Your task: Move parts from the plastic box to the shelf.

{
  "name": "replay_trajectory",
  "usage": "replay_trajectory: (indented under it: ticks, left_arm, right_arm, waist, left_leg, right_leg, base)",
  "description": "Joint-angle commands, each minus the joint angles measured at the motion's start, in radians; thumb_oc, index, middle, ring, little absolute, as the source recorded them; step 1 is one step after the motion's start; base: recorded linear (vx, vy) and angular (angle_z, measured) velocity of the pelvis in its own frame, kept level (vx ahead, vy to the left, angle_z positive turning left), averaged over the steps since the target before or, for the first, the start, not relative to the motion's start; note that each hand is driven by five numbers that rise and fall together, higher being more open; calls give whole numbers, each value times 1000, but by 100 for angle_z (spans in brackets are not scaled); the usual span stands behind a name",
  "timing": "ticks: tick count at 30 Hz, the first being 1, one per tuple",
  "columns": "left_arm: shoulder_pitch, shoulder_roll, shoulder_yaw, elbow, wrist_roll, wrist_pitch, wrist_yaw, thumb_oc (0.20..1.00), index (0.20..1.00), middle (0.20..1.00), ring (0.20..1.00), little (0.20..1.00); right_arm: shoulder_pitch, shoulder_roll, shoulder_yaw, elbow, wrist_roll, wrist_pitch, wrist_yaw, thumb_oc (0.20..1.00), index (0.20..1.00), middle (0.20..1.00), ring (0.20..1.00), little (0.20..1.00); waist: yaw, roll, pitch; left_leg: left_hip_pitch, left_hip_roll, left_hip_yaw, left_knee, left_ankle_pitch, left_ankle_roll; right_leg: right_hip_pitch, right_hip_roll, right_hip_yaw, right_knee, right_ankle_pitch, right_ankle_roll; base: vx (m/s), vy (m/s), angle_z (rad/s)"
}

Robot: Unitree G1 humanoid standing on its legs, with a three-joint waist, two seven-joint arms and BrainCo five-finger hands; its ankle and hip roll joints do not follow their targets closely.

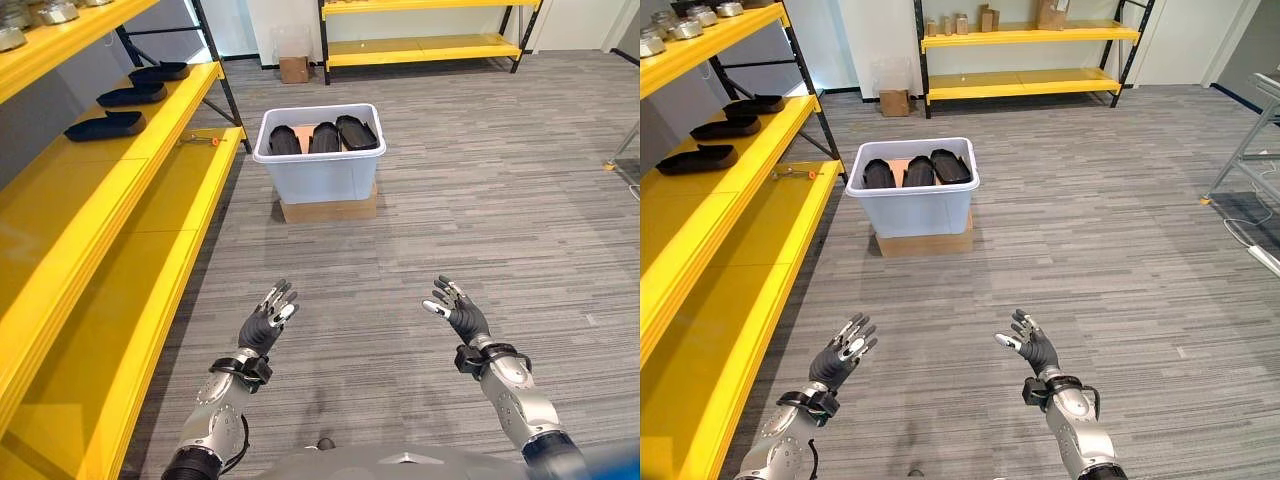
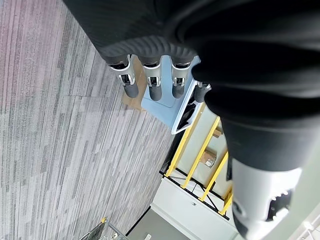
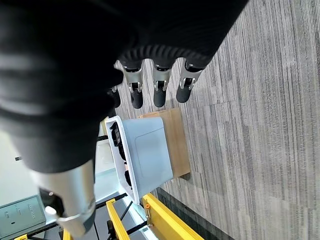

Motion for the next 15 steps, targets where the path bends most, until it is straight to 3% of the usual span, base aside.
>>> replay_trajectory:
  ticks: [1, 15]
  left_arm:
    - [-31, 9, 31, -28, -45, 0, 0, 1000, 1000, 1000, 1000, 1000]
    - [-22, 5, 25, -26, -34, 2, 13, 1000, 1000, 1000, 1000, 1000]
  right_arm:
    - [-34, -7, -5, -40, 16, -33, -10, 1000, 1000, 1000, 1000, 1000]
    - [-16, -8, -13, -45, 10, -29, 9, 1000, 1000, 1000, 1000, 1000]
  waist:
    - [1, -43, -2]
    - [-3, -45, -3]
  left_leg:
    - [34, 44, -2, 17, -10, -73]
    - [41, 36, 7, 0, -9, -66]
  right_leg:
    - [20, -74, -58, -81, 164, 79]
    - [16, -77, -54, -85, 170, 87]
  base:
    - [-10, 6, 3]
    - [-9, 16, 0]
